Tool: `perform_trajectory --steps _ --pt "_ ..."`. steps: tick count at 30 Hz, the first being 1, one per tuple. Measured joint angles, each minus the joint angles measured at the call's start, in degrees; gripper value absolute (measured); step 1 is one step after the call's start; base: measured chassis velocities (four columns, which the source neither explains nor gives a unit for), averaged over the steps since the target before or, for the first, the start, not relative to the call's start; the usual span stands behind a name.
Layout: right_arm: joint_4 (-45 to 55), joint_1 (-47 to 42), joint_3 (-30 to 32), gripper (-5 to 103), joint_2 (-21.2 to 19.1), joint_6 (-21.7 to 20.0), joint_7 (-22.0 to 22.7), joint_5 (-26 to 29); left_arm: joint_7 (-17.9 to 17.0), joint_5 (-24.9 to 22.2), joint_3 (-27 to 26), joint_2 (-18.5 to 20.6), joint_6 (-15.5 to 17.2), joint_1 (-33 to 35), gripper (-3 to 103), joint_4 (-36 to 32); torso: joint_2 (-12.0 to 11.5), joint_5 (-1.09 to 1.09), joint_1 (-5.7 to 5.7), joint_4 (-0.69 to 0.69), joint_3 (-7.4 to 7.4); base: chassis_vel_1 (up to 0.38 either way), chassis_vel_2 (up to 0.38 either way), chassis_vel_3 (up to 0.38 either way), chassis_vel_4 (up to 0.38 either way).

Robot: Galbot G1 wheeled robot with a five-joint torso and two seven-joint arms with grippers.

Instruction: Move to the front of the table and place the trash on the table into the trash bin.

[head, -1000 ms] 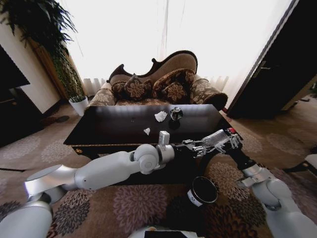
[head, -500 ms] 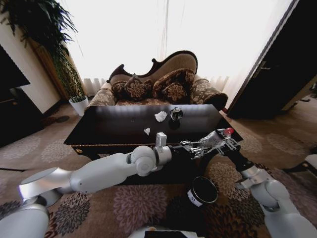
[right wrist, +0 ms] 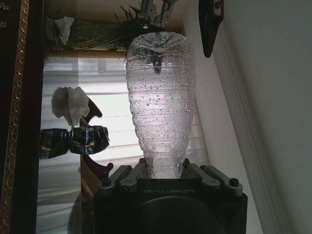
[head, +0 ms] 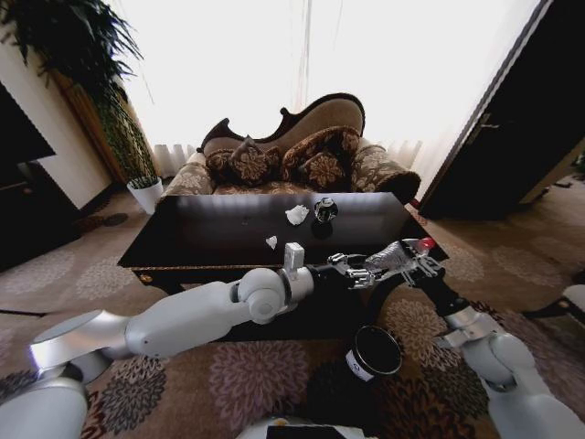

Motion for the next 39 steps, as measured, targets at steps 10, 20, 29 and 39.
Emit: perform_trajectory --steps 10,20,29,39 --pt "-1.43 -0.82 -0.3 23 0.69 -0.69 -0.55 2.81 -1.06 4.88 -9.22 5.49 -0.38 1.78 100 -2.58 0.0 0.0 0.0 0.0 0.0 0.0 0.0 0.0 0.0" --pt "-1.47 -4.58 -1.43 23 2.25 -5.42 -1.92 19.54 -0.09 7.34 -32.49 18.12 -0.75 15.73 100 -1.25 0.0 -0.02 0.0 0.01 -0.01 0.0 0.0 0.0 0.0" --pt "1.54 -11.59 -0.22 23 11.41 -8.12 -2.76 30.91 3.26 13.13 -55.13 25.54 -3.25 35.34 100 -0.55 0.0 -0.03 -0.01 0.01 -0.01 0.0 0.0 0.0 0.0" --pt "-2.8 -14.01 -1.54 23 14.54 -11.33 -5.32 47.31 5.27 18.43 -72.28 21.88 -5.7 51.84 100 2.04 0.0 0.0 0.0 -0.01 0.0 0.0 0.0 0.0 0.0"
